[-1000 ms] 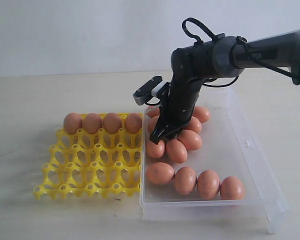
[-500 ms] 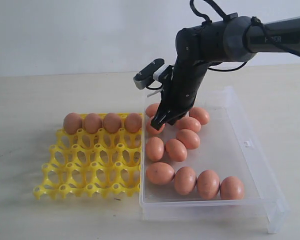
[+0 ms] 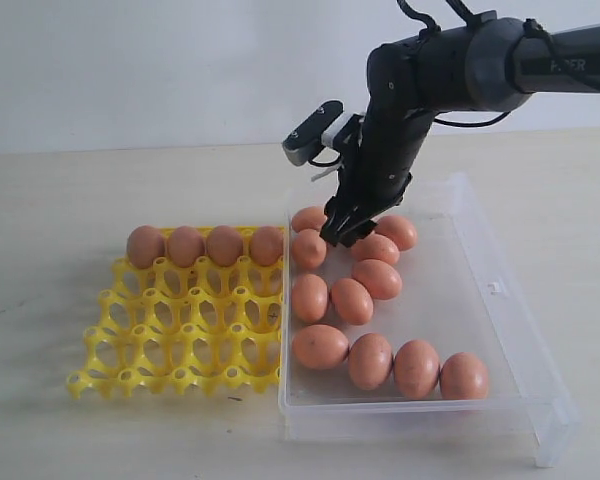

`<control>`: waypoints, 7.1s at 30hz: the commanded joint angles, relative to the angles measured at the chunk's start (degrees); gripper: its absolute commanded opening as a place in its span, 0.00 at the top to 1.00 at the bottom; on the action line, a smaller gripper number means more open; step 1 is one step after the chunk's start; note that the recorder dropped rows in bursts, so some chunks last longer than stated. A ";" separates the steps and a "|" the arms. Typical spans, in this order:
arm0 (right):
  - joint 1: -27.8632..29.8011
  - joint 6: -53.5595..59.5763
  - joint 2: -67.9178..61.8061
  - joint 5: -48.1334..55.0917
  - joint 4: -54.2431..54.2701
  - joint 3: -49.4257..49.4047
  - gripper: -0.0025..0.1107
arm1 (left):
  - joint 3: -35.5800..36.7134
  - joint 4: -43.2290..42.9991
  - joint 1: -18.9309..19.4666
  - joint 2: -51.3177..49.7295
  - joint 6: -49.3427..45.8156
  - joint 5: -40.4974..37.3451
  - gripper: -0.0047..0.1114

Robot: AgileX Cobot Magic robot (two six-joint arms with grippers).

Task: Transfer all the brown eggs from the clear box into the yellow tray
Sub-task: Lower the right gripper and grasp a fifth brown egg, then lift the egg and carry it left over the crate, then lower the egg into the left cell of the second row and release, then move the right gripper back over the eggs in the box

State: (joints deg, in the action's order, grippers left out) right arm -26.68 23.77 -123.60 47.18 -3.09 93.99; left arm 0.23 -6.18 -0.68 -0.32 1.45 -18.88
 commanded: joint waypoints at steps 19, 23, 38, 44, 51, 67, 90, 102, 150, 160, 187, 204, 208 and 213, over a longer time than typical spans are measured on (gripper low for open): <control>0.68 0.20 -7.00 -2.95 0.83 0.12 0.45 | -0.23 0.16 0.07 0.32 0.25 0.58 0.96; 0.68 0.20 -7.22 -3.01 1.24 0.12 0.58 | -0.23 0.16 0.07 0.32 0.25 0.58 0.96; -0.94 -4.25 1.76 -4.11 3.78 0.12 0.98 | -0.23 0.16 0.07 0.32 0.25 0.58 0.96; -5.19 -8.89 11.03 -14.24 5.79 -4.10 0.98 | -0.23 0.16 0.07 0.32 0.25 0.58 0.96; -14.58 -8.47 15.90 -41.50 21.18 -15.19 0.98 | -0.23 0.16 0.07 0.32 0.25 0.58 0.96; -22.66 -21.07 0.49 -77.82 20.40 -17.63 0.98 | -0.23 0.16 0.07 0.32 0.25 0.58 0.96; -23.61 -26.85 -7.27 -71.26 4.69 -9.11 0.98 | -0.23 0.16 0.07 0.32 0.25 0.58 0.96; -23.93 -26.44 -7.90 -66.71 4.40 -9.11 0.98 | -0.23 0.16 0.07 0.32 0.25 0.58 0.96; -23.61 -23.30 1.98 -55.67 4.69 -9.02 0.84 | -0.23 0.16 0.07 0.32 0.25 0.58 0.96; -19.27 -17.38 19.86 -21.71 4.42 -9.02 0.98 | -0.23 0.16 0.07 0.32 0.25 0.58 0.96; 2.35 -17.37 4.20 -0.63 4.01 -8.97 0.50 | -0.23 0.16 0.07 0.32 0.25 0.58 0.96; 2.35 -15.88 4.20 4.57 7.60 -8.97 0.50 | -0.23 0.16 0.07 0.32 0.25 0.58 0.96; 2.35 -15.88 4.20 4.94 7.60 -8.97 0.50 | -0.23 0.16 0.07 0.32 0.25 0.58 0.96; 2.35 -14.84 4.08 4.95 7.71 -8.97 0.50 | -0.23 0.16 0.07 0.32 0.25 0.58 0.96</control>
State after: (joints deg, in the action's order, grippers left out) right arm -24.69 7.52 -119.56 51.94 4.57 84.71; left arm 0.23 -6.18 -0.68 -0.32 1.45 -18.88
